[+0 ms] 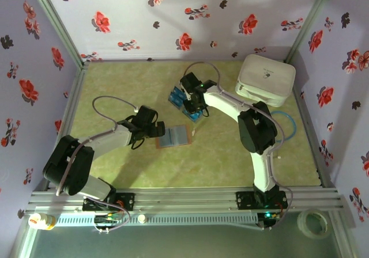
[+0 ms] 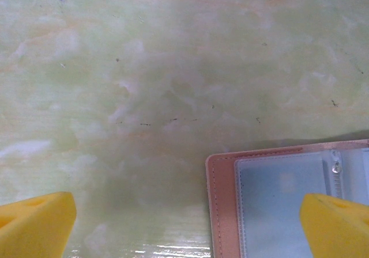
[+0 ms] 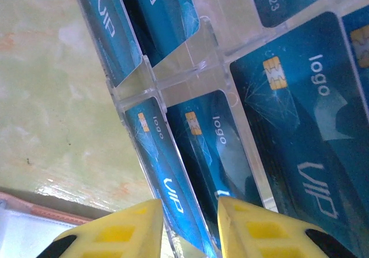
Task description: Put the credit cards into the card holder
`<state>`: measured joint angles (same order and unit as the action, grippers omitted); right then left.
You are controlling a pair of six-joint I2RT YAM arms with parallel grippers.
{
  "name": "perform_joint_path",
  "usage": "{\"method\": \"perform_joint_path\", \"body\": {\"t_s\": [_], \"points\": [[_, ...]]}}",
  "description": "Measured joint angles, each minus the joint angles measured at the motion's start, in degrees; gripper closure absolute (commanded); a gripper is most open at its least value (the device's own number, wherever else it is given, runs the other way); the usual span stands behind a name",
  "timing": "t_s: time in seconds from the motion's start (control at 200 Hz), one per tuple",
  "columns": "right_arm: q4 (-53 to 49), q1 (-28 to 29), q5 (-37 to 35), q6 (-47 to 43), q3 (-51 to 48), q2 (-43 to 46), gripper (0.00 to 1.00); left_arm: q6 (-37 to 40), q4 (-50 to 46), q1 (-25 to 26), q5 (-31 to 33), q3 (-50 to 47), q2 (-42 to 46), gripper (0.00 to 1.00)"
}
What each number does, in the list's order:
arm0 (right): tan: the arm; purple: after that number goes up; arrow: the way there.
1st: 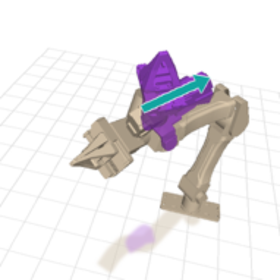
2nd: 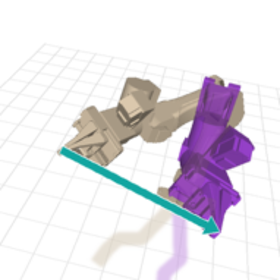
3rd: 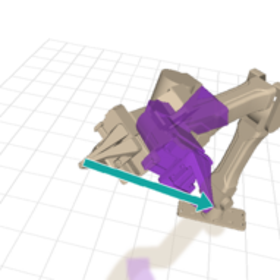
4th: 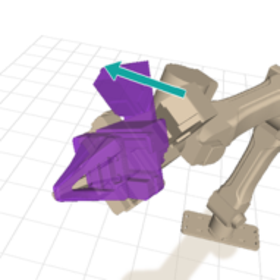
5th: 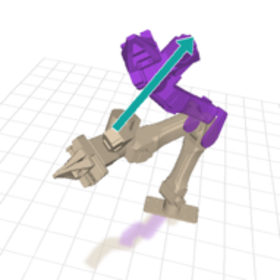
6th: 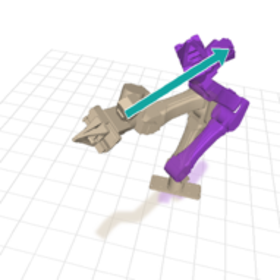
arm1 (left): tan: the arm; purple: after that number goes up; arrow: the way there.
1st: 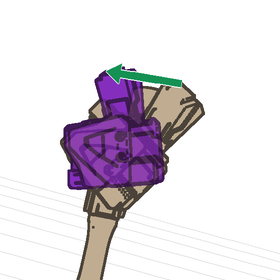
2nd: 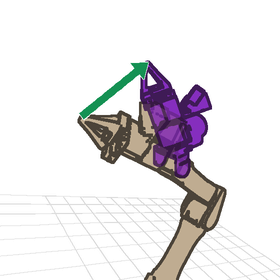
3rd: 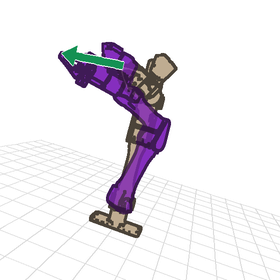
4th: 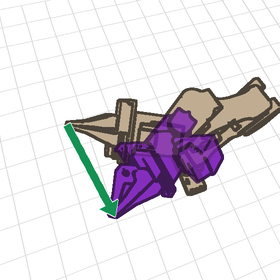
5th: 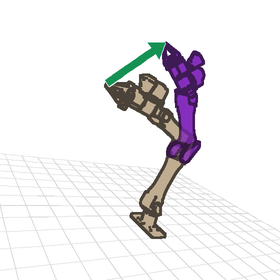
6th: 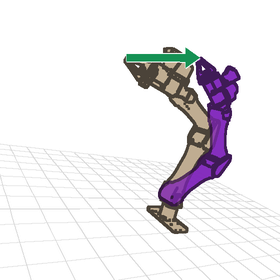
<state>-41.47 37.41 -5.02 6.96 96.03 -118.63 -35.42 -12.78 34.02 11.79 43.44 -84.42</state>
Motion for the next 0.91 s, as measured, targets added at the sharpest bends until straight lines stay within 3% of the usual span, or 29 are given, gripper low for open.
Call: {"method": "perform_joint_path", "body": {"t_s": [0.365,0.905], "points": [[-0.9,0.1,-0.5,-1.0,1.9,-1.9,0.72,0.0,0.0,0.0,0.0,0.0,0.0,0.0],[-1.3,0.5,-0.4,-1.0,1.9,-2.4,0.83,0.0,0.2,0.0,0.0,-0.1,0.0,0.0]]}}
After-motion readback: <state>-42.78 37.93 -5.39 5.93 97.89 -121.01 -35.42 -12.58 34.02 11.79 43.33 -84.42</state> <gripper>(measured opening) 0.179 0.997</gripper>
